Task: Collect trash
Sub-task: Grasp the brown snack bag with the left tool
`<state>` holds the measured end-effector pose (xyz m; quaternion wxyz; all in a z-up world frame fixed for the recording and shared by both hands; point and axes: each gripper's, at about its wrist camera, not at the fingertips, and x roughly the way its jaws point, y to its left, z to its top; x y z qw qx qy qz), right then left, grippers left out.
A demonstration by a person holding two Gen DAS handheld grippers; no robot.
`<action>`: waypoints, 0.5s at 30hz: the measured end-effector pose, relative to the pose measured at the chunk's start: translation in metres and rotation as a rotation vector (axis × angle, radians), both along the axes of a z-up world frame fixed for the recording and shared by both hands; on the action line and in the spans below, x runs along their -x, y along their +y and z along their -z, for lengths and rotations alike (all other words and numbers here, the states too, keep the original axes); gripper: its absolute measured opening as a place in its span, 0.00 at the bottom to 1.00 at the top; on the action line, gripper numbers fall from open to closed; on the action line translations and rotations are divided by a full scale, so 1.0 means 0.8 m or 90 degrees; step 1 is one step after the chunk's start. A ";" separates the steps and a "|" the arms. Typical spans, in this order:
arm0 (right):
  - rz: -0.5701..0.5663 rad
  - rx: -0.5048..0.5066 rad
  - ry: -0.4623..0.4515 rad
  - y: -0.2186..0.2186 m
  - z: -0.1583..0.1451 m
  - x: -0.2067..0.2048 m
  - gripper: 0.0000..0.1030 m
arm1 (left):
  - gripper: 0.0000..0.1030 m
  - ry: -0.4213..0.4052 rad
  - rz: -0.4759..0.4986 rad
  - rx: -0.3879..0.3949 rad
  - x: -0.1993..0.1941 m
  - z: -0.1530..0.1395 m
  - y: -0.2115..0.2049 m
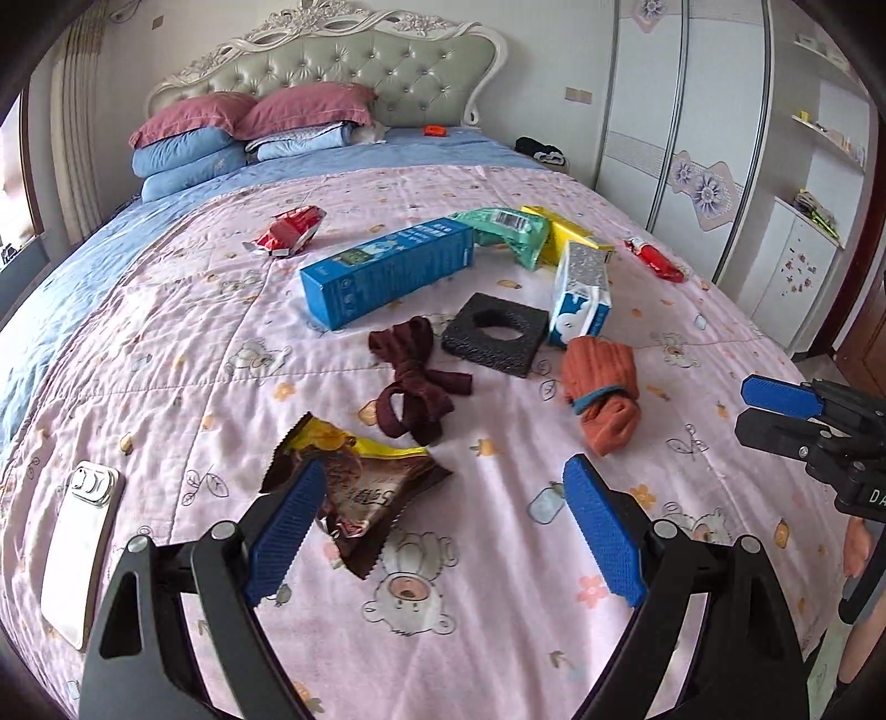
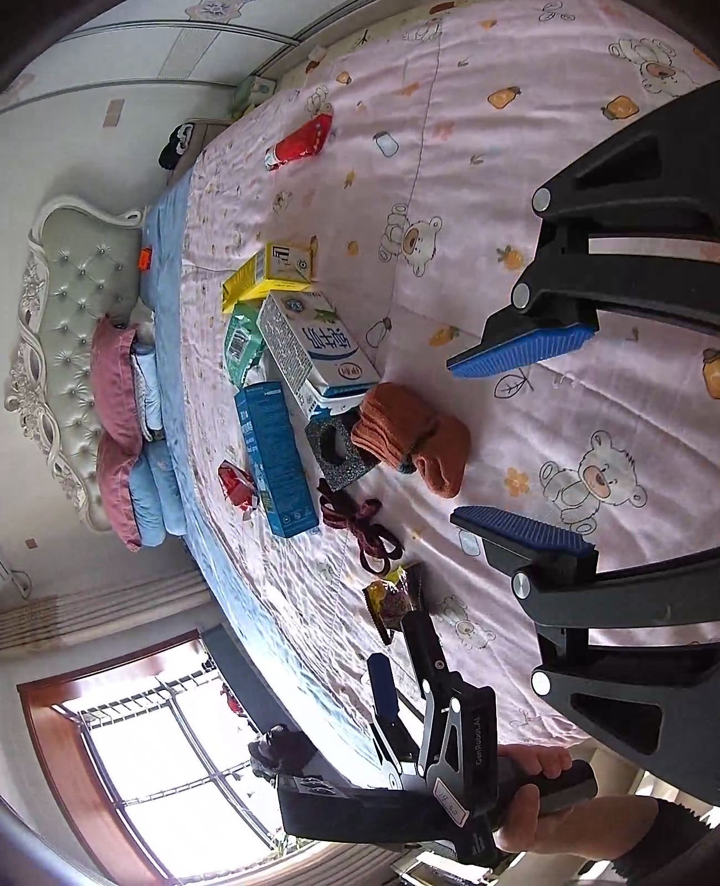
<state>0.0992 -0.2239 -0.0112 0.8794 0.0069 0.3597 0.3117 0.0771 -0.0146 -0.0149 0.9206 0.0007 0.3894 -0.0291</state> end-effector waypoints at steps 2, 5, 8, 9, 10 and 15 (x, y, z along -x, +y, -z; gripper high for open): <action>0.001 0.006 0.002 0.011 0.002 -0.004 0.51 | 0.85 -0.002 -0.008 -0.007 -0.002 0.006 0.013; 0.000 0.013 0.010 0.023 0.007 -0.010 0.55 | 0.85 0.003 -0.013 -0.010 -0.007 0.017 0.033; 0.000 0.027 0.014 0.038 0.014 -0.013 0.59 | 0.85 0.013 -0.012 -0.011 -0.015 0.030 0.049; 0.001 0.031 0.016 0.042 0.017 -0.015 0.59 | 0.86 0.014 -0.009 -0.011 -0.019 0.035 0.054; 0.004 0.033 0.019 0.047 0.020 -0.018 0.60 | 0.88 0.018 -0.009 -0.012 -0.023 0.038 0.058; 0.028 0.036 0.038 0.060 0.032 -0.036 0.62 | 0.92 0.044 -0.001 0.007 -0.054 0.050 0.070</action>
